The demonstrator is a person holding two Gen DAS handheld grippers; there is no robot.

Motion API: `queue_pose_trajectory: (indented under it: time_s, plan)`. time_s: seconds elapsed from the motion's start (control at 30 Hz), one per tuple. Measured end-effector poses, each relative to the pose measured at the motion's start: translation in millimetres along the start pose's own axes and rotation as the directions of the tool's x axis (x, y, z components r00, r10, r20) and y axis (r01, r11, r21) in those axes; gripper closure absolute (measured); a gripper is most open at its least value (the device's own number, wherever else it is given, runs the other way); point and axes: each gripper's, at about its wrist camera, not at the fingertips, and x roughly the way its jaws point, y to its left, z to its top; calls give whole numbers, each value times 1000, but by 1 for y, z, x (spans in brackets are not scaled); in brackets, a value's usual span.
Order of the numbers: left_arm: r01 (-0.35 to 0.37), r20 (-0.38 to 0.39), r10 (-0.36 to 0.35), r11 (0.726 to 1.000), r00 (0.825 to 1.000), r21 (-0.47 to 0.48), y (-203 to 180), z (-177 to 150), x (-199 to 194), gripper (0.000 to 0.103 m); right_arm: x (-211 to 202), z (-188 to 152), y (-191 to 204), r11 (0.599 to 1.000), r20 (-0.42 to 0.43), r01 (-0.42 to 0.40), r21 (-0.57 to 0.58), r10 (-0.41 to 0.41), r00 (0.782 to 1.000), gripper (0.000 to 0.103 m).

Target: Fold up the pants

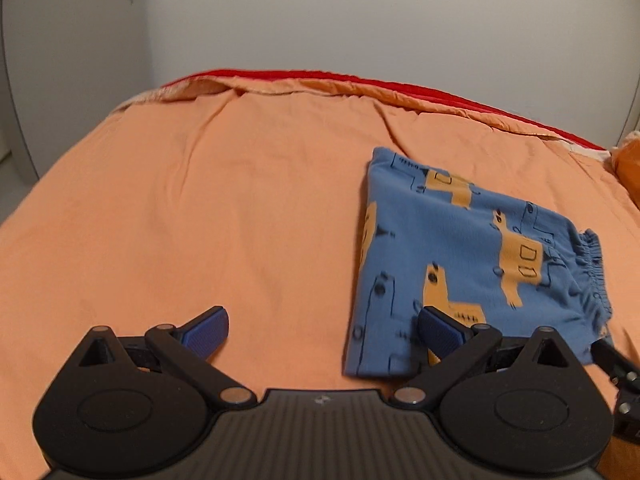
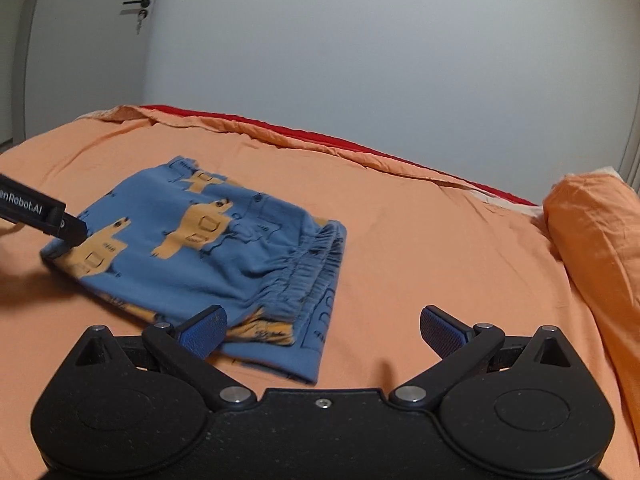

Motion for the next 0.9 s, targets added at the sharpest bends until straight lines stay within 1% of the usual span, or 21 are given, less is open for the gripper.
queue_pose_trajectory:
  time_s: [0.1, 0.2, 0.43, 0.5, 0.67, 0.9]
  plan:
    - [2, -20, -2, 999, 1000, -35, 8, -8, -6, 0, -2, -9, 7, 1000, -41, -10, -5, 10, 999, 1]
    - [-14, -36, 12, 999, 999, -38, 11, -12, -9, 0, 0, -21, 11, 1000, -96, -10, 1, 10, 995, 1]
    - [-23, -62, 20, 998, 998, -60, 16, -15, -11, 0, -1, -32, 0, 993, -109, -28, 112, 40, 993, 1]
    - [-29, -66, 26, 998, 997, -50, 16, -19, -9, 0, -1, -36, -2, 989, -104, -32, 145, 48, 993, 1]
    - [-58, -50, 58, 998, 997, 11, 8, -24, -7, 0, -3, -41, -3, 987, -78, -39, 157, 51, 996, 0]
    - [-41, -53, 40, 999, 998, -21, 11, -21, -10, 0, -3, -44, -7, 982, -65, -57, 178, 69, 995, 0]
